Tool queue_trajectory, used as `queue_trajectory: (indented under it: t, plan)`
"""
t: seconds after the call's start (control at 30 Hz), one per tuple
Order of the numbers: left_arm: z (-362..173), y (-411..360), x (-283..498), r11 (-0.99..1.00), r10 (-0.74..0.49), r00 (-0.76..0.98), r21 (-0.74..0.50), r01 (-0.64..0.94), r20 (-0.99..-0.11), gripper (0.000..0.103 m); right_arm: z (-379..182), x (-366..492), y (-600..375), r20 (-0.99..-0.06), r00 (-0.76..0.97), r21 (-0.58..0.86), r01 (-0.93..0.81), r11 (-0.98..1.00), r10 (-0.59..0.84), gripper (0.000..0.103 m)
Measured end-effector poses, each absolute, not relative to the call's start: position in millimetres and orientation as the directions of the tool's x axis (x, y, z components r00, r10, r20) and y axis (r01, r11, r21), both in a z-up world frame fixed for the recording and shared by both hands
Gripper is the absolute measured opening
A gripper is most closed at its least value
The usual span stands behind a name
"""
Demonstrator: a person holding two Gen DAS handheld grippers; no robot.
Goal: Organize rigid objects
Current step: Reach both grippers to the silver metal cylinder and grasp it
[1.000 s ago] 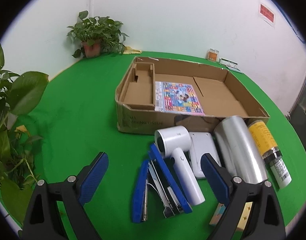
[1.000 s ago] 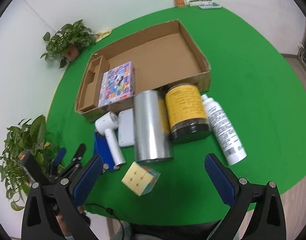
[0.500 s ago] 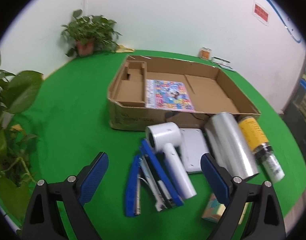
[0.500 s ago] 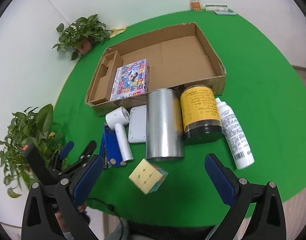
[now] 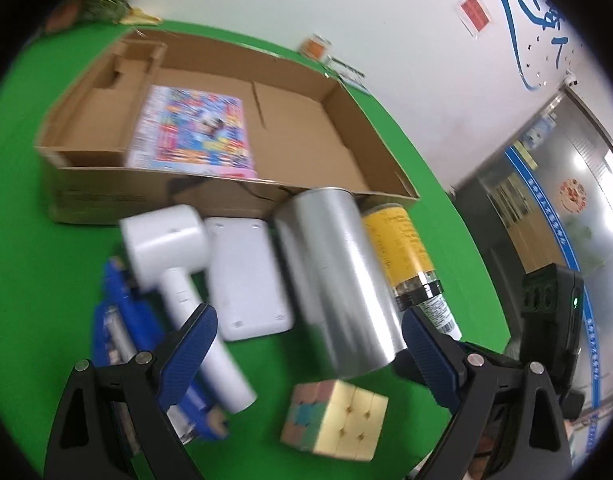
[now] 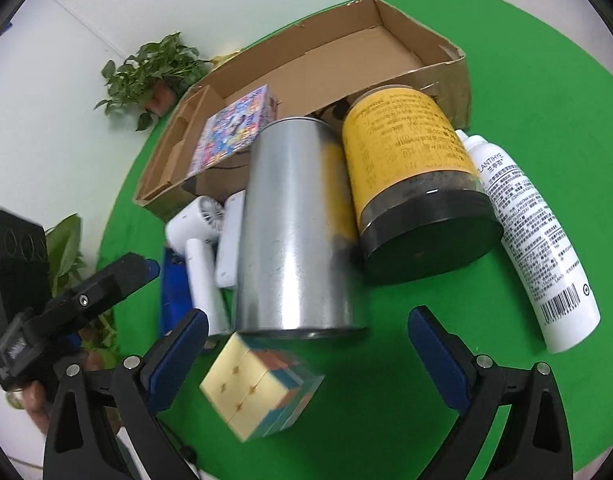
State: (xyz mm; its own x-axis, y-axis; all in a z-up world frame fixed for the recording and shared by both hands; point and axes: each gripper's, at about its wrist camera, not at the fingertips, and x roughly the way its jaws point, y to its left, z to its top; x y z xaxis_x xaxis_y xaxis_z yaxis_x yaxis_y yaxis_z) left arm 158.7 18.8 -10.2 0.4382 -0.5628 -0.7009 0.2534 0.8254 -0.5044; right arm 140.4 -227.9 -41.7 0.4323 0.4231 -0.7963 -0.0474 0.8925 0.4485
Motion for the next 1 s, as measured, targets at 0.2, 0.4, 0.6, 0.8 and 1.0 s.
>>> queue_trajectory:
  t: [0.2, 0.4, 0.6, 0.8, 1.0]
  plan:
    - [-24, -7, 186, 0.790, -0.613, 0.350, -0.549, 0.273, -0.708, 0.093, -64, 154, -221, -0.813, 0.367, 0.484, -0.008, 0.875, 0.453, 0.096]
    - [-35, -17, 206, 0.761, -0.648, 0.273, -0.591, 0.268, -0.711, 0.093, -65, 157, -201, -0.819, 0.344, 0.474, -0.050, 0.879, 0.460, 0.083]
    - [-46, -18, 212, 0.729, -0.683, 0.207, -0.641, 0.239, -0.700, 0.089, -53, 150, -187, -0.852, 0.393, 0.315, -0.141, 0.938, 0.345, 0.083]
    - [-57, -26, 212, 0.705, -0.709, 0.163, -0.680, 0.202, -0.686, 0.081, -45, 138, -181, -0.887, 0.427, 0.079, -0.231, 0.970, 0.174, 0.083]
    - [-61, -27, 219, 0.699, -0.715, 0.151, -0.696, 0.167, -0.682, 0.081, -35, 143, -190, -0.884, 0.363, 0.204, -0.268, 0.942, 0.295, 0.086]
